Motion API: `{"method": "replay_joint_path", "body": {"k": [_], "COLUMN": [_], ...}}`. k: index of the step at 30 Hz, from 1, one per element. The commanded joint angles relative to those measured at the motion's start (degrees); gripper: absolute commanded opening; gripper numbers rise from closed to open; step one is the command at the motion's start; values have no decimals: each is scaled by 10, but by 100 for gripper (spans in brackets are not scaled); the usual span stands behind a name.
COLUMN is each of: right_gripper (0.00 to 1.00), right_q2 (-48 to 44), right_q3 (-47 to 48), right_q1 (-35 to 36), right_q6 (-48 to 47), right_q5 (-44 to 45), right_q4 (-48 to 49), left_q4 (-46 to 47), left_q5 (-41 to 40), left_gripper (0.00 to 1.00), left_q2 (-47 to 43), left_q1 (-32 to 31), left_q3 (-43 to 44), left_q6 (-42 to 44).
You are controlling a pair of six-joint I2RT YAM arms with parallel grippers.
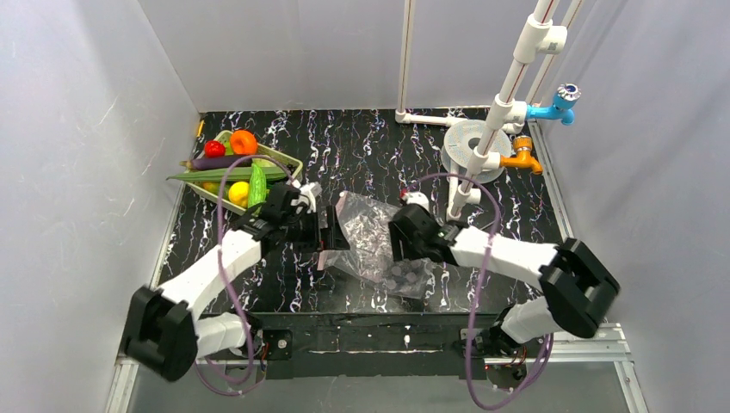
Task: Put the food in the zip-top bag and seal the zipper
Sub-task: Adjust the zipper food storage bag at the center of the board, then pick up the zipper food storage bag at the center of the board.
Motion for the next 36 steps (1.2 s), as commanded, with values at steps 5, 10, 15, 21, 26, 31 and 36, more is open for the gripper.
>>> {"method": "replay_joint_path", "body": {"k": [5, 10, 15, 21, 26, 31, 36], "right_gripper": [78, 79, 79, 80, 80, 80, 80], "right_q2": [58, 29, -15, -37, -50, -66, -61], "right_q3": [169, 162, 100, 44, 48, 27, 25], "right_q1": [-1, 1, 0, -5, -10, -10, -10], "right_q6": [-16, -11, 7, 19, 16, 24, 21], "right_q5": [17, -43, -123, -156, -154, -170, -157], "right_q4": [-65, -63, -4, 43, 27, 50, 37], "left_q4": [-95, -39, -25, -106, -97, -73, -82], "left_q5": [-214, -121, -86, -68, -32, -45, -63], "left_gripper": [98, 98, 98, 98, 98, 98, 97], "left_q2": [-153, -72, 74, 244, 294, 292, 305], "left_q1": [6, 26, 29, 40, 48, 49, 47], "left_q3": [85, 73, 118, 265, 289, 257, 262], "left_q6": [55, 38, 44, 59, 57, 81, 86]}}
